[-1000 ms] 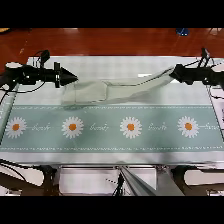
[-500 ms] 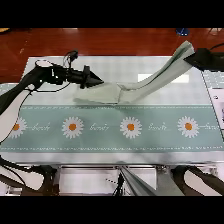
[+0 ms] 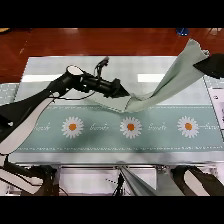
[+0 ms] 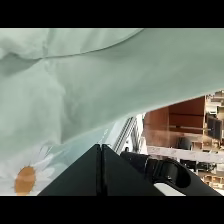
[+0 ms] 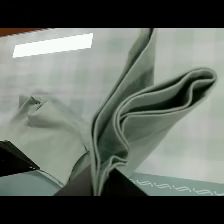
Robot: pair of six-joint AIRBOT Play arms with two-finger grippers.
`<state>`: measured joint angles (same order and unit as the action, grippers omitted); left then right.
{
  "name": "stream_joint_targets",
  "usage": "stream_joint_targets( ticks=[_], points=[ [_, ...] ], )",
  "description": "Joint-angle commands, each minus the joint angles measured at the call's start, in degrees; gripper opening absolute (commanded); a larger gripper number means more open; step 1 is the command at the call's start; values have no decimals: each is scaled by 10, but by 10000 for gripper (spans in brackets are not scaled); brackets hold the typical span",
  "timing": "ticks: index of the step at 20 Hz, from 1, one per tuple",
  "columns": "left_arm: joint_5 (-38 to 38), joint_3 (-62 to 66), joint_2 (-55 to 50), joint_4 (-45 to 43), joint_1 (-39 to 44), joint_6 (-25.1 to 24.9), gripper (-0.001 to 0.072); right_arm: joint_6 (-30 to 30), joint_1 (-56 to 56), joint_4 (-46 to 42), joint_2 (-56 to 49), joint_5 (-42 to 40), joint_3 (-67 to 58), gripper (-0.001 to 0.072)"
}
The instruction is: Fold the shirts.
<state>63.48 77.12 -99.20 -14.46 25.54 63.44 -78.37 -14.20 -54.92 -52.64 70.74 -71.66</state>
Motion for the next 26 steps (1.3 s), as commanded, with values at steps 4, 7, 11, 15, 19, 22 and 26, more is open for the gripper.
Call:
stream_joint_targets(
  ticks=[4, 7, 11, 15, 19, 22, 26],
  points=[
    [-109, 0, -27, 8, 127, 33, 29, -25, 0, -12, 43, 35, -1, 24],
    [-119, 0, -48, 43, 170, 33, 29, -25, 0, -12, 51, 46, -1, 24],
    [-134, 0, -79, 92, 191, 19, 29, -25, 0, -14, 54, 54, -1, 25],
    [-125, 0, -56, 92, 133, 2, 26, -24, 2, -25, 54, 54, -1, 24],
    [-110, 0, 39, 42, 18, 0, 26, -57, 123, -117, 45, -1, 0, 24],
    [-65, 0, 124, 15, -87, 0, 26, -107, 237, -172, -8, -96, 0, 24],
    [2, 0, 222, 11, -209, 0, 27, -147, 339, -166, -130, -226, 0, 25]
  ],
)
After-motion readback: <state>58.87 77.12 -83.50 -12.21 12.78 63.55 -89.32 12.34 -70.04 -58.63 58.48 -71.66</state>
